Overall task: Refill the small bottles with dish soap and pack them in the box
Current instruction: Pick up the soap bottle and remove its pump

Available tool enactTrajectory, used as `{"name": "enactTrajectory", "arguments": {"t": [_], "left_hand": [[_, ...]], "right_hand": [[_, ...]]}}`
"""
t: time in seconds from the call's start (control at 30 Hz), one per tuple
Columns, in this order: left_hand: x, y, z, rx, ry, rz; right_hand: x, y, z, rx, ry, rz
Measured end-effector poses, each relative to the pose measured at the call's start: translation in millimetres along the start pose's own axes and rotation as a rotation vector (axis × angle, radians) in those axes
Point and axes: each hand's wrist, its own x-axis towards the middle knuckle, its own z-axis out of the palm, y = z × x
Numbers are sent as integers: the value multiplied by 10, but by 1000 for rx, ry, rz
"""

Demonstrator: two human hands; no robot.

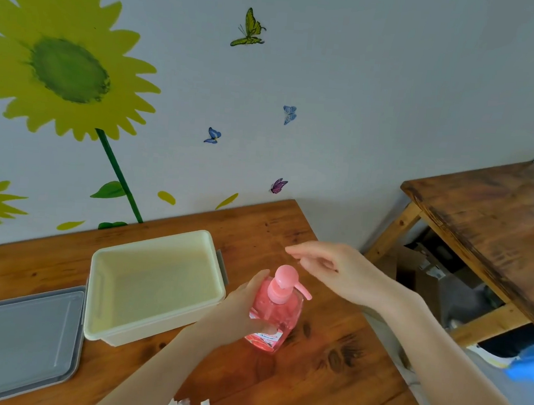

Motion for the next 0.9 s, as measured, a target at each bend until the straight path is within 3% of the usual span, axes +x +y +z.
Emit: {"name": "enactTrajectory", "arguments": {"t": [0.23,0.6,0.9], "left_hand": [[34,3,24,20,-1,-35],[-19,42,23,22,8,-48],[-28,61,27,34,23,-82]], "right_hand": [[70,-331,59,-368,-43,26],[127,-420,208,-369,-2,208],[147,-436,170,-378,-89,209]]}}
